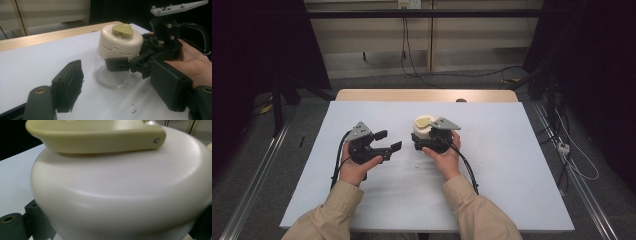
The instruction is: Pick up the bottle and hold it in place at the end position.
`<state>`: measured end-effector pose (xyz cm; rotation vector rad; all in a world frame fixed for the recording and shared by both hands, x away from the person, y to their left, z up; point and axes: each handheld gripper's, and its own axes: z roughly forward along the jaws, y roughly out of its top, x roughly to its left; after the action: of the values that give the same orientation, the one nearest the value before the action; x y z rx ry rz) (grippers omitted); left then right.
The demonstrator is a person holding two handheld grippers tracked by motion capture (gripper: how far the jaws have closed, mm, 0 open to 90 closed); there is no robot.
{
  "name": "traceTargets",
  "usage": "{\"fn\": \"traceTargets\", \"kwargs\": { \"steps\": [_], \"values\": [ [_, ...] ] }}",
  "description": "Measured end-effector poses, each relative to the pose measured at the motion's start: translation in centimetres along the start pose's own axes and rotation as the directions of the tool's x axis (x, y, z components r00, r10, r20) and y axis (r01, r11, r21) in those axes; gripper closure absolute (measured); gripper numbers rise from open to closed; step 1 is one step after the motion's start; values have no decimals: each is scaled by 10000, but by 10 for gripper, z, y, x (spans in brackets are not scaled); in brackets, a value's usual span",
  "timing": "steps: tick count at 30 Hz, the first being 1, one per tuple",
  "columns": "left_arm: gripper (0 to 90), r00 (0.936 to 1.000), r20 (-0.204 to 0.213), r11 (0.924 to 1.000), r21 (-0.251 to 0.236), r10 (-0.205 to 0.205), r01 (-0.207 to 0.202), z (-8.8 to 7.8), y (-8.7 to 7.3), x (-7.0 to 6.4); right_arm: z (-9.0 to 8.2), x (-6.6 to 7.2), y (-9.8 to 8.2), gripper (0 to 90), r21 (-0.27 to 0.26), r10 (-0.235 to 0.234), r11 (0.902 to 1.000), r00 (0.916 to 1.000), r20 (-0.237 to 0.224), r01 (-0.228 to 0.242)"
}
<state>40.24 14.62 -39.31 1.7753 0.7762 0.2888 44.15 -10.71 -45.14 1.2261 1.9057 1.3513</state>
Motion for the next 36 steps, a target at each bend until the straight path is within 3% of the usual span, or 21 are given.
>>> {"fn": "traceTargets", "kwargs": {
  "steps": [21, 28, 36],
  "values": [
    [578, 9983, 403, 9972, 612, 411, -435, 31, 16, -5, 0, 0, 0, 57, 8, -3, 10000, 10000, -31, 3],
    [720, 9979, 399, 9955, 780, 511, -541, 35, 17, -4, 0, 0, 0, 57, 20, 6, 10000, 10000, -22, -5],
    [782, 9975, 512, 9948, 868, 484, -527, 38, 19, -4, 0, 0, 0, 57, 25, 1, 10000, 10000, -30, -1]
  ]
}}
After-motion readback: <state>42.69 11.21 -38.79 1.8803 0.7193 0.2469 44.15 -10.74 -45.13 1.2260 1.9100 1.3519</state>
